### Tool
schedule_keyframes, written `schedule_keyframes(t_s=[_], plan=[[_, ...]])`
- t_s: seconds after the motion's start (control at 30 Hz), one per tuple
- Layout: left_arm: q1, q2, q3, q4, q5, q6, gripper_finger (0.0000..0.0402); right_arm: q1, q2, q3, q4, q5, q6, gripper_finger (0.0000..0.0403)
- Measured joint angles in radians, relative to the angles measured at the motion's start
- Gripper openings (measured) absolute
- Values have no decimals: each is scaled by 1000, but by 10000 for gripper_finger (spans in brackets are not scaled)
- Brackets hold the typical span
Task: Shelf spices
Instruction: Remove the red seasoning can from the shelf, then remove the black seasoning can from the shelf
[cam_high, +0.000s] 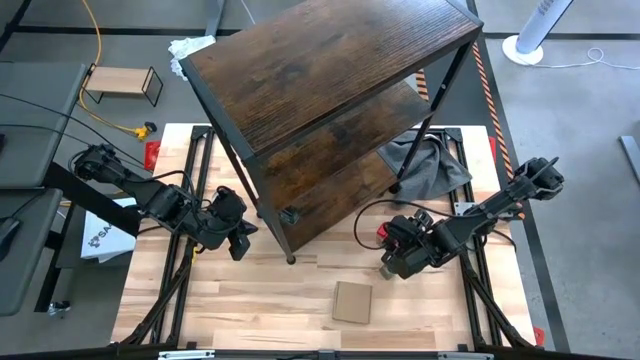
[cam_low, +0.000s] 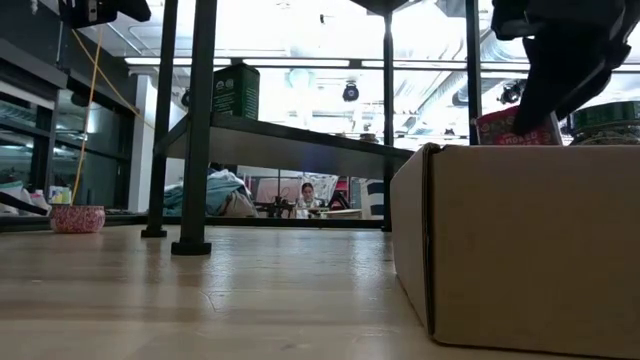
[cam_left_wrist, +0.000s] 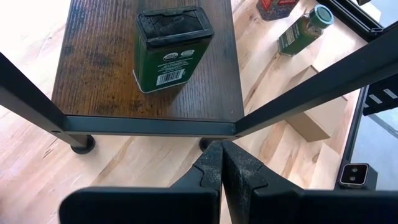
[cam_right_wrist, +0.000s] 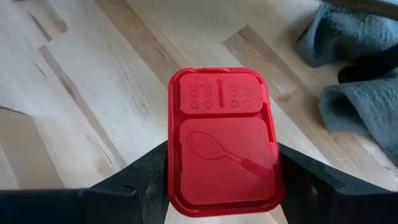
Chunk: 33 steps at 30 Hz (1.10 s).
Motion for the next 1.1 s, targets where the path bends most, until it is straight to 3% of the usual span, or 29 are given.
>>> schedule_keyframes(t_s=[0.23,0.5,0.8,1.0,1.1], plan=[[0,0,0,0,0,0,0,0,0,0,30,55,-40,236],[0,0,0,-1,0,1,0,0,0,0,73,33,-78,241],[0,0,0,-10,-2,8,0,0,0,1,100,5,-73,294],[0,0,0,-10,-2,7,0,-12,-10,17,84,-109,-121,321],[0,0,0,-10,-2,6,0,-31,-23,75,86,-67,-156,323]])
